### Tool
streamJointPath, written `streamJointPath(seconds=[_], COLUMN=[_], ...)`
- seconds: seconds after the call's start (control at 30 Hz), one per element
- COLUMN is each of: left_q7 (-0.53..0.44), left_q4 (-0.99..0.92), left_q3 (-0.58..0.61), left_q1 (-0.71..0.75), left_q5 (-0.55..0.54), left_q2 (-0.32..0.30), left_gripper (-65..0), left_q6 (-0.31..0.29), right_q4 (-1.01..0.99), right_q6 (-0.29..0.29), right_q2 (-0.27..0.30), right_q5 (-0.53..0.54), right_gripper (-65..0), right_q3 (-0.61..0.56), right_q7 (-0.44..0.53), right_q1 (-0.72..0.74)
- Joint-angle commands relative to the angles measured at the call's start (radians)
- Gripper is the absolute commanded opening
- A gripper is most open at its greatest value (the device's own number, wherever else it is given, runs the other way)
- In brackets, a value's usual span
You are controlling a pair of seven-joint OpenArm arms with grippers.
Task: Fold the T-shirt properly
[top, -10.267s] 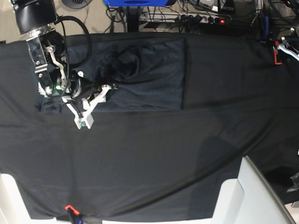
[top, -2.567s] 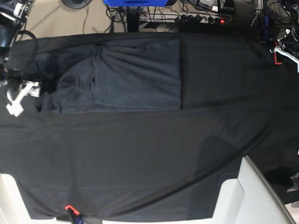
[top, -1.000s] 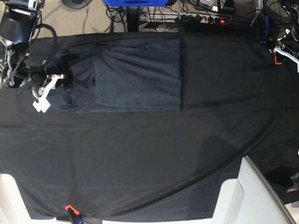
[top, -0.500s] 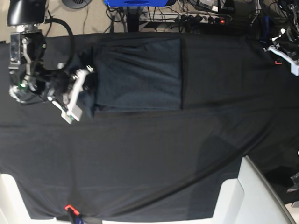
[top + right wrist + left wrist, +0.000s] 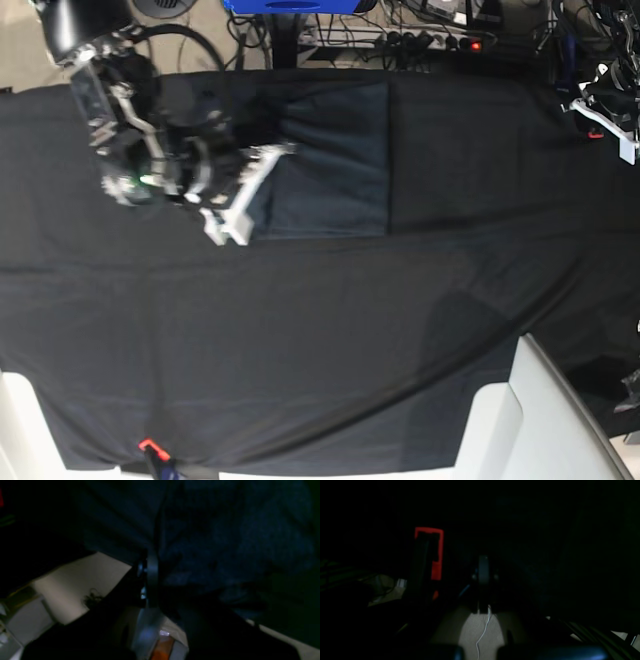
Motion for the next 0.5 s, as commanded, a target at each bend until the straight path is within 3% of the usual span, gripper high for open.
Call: streamJointPath(seconds=[0.0,0.2,0.37,0.47], left_q7=[-0.013,-0.013,-0.013,-0.013], left_q4=[0.018,0.018,0.018,0.018], left_q3=[-0.008,-0.008,-0.01,-0.013], left_q1=[0.002,0.002,0.002,0.002], left_q5=[-0.007,-0.007,-0.007,-0.007], left_q2=[-0.019,-0.017,-0.017,-0.019], left_gripper=[-65.0,-65.0,-65.0,-65.0], left_q6=[0.003,0.002,0.0,0.0], right_q4=[0.015,-0.043,-0.115,-0.147], right_q6=[-0.028,-0.167,-0.187,-0.227], right_q2=[-0.012,-0.078,-0.076,-0.076], right_q5=[0.017,0.015,0.015,0.014], right_gripper=[-64.7,-64.7,-64.8,-64.8], right_q3=[-0.018,-0.106,-0.118,-0.121], right_q7=[0.006,0.015,0.153,0.216], right_q1=[0.024,0.087,0.102,0.102])
